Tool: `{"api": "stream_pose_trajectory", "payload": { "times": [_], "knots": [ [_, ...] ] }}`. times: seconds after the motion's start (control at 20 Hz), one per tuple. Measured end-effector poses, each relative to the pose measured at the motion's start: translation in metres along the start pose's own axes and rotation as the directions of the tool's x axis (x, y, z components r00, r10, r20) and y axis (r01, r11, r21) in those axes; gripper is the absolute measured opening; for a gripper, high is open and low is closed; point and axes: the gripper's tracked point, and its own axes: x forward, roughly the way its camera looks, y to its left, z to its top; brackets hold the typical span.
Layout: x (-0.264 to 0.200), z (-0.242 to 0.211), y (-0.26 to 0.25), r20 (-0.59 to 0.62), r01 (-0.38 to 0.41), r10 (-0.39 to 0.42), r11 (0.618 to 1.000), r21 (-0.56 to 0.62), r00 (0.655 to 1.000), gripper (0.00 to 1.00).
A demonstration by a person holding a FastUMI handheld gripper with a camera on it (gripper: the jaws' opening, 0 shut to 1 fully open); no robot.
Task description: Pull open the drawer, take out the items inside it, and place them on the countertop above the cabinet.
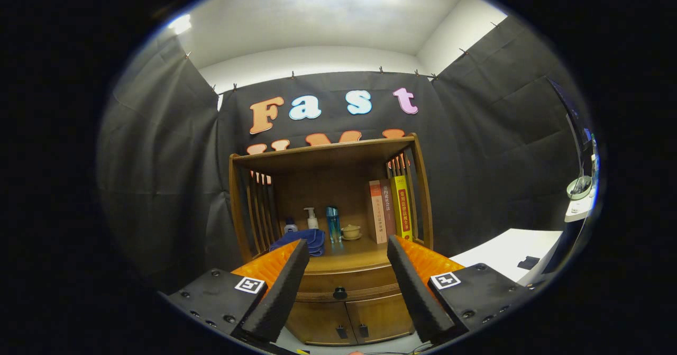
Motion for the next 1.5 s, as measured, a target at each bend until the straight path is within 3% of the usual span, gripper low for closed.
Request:
{"api": "stream_pose_trajectory", "payload": {
  "times": [0.65, 1.15, 1.25, 1.5],
  "knots": [
    [0.005, 0.001, -0.011, 0.012, 0.030, -0.030, 0.999, -0.015, 0.999, 0.98],
    [0.008, -0.013, 0.013, 0.003, -0.021, 0.021, 1.000, -0.004, 1.000, 0.98],
    [0.012, -0.016, 0.012, 0.050, -0.033, 0.032, 0.999, 0.007, 0.998, 0.98],
    [0.038, -0.084, 0.016, 0.023, -0.055, 0.055, 0.998, 0.019, 0.998, 0.98]
  ]
}}
